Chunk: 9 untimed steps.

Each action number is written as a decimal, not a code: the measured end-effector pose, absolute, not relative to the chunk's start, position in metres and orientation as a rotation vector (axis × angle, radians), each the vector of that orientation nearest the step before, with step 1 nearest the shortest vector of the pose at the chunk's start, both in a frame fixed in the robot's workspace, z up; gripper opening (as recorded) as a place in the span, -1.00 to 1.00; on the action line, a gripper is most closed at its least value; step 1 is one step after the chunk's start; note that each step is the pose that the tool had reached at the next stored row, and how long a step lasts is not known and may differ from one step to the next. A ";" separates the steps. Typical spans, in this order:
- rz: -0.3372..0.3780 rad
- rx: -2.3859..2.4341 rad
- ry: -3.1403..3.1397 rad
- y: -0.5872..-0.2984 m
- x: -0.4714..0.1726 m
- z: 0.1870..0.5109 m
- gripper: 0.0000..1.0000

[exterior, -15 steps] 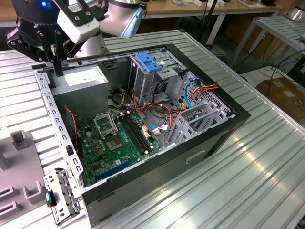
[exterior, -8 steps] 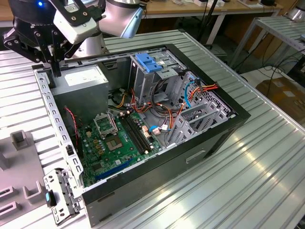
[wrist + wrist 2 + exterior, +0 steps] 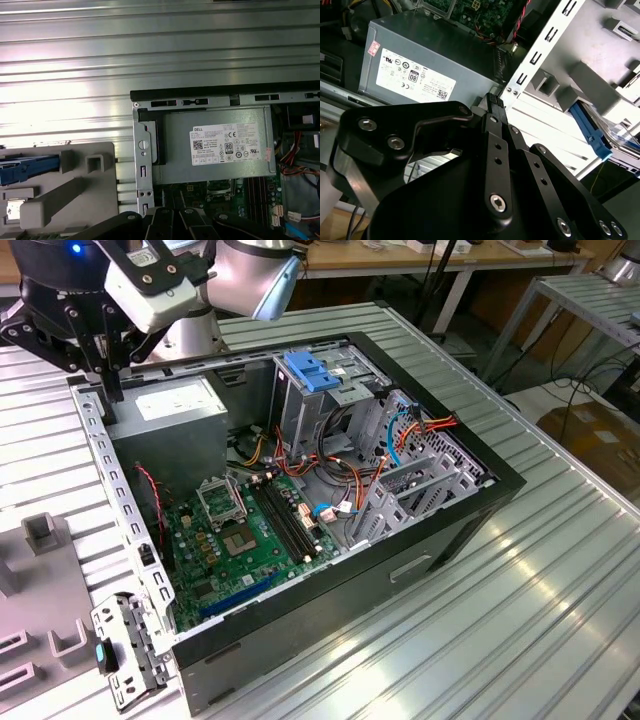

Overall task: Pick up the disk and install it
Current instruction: 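Reach for the disk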

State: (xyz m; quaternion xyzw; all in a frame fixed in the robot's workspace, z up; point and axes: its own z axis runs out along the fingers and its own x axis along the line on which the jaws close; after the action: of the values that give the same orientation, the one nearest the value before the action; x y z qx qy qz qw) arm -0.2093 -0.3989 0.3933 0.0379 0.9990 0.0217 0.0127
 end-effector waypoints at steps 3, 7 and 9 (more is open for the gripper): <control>0.068 0.118 3.113 -0.399 -0.212 0.393 -0.79; 0.068 0.118 3.113 -0.399 -0.214 0.393 -0.79; 0.068 0.118 3.113 -0.399 -0.215 0.393 -0.79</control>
State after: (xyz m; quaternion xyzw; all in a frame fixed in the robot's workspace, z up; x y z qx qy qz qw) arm -0.2148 -0.3990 0.3933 0.0379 0.9990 0.0217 0.0126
